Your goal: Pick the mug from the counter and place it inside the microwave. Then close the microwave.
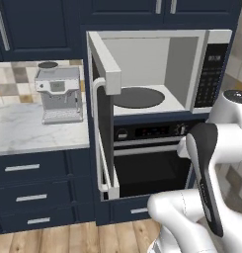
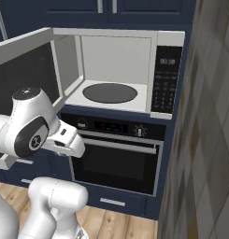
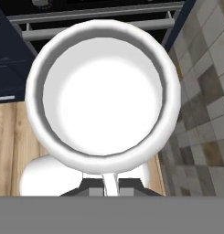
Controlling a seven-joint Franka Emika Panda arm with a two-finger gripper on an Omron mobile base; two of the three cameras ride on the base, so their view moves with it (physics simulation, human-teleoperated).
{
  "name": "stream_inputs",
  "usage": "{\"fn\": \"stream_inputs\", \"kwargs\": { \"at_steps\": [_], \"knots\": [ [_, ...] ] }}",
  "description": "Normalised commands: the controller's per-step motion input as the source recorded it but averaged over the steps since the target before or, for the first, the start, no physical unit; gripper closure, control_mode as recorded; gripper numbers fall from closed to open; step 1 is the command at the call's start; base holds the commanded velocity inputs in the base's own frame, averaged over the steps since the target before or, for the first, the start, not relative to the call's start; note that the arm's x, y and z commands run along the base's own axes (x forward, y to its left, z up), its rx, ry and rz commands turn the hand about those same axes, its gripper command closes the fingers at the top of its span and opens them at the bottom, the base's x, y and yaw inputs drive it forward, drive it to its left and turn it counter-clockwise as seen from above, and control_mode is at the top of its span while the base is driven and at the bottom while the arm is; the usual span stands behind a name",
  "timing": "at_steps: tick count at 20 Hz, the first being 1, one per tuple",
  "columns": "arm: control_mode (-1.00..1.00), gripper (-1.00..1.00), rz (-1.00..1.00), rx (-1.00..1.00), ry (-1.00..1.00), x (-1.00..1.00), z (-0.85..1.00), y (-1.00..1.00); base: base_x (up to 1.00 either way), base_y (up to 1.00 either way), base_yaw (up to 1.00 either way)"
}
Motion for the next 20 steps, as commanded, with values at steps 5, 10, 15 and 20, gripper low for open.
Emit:
{"fn": "stream_inputs", "kwargs": {
  "at_steps": [5,10,15,20],
  "knots": [
    [1.00,1.00,0.00,0.00,0.00,0.00,0.00,0.00,0.00,0.00,0.00],
    [1.00,1.00,0.00,0.00,0.00,0.00,0.00,0.00,0.00,0.00,0.00],
    [-1.00,1.00,0.00,0.00,0.00,0.00,0.00,0.00,0.00,0.00,0.00],
    [-1.00,1.00,0.00,0.00,0.00,0.00,0.00,0.00,0.00,0.00,0.00]
  ]
}}
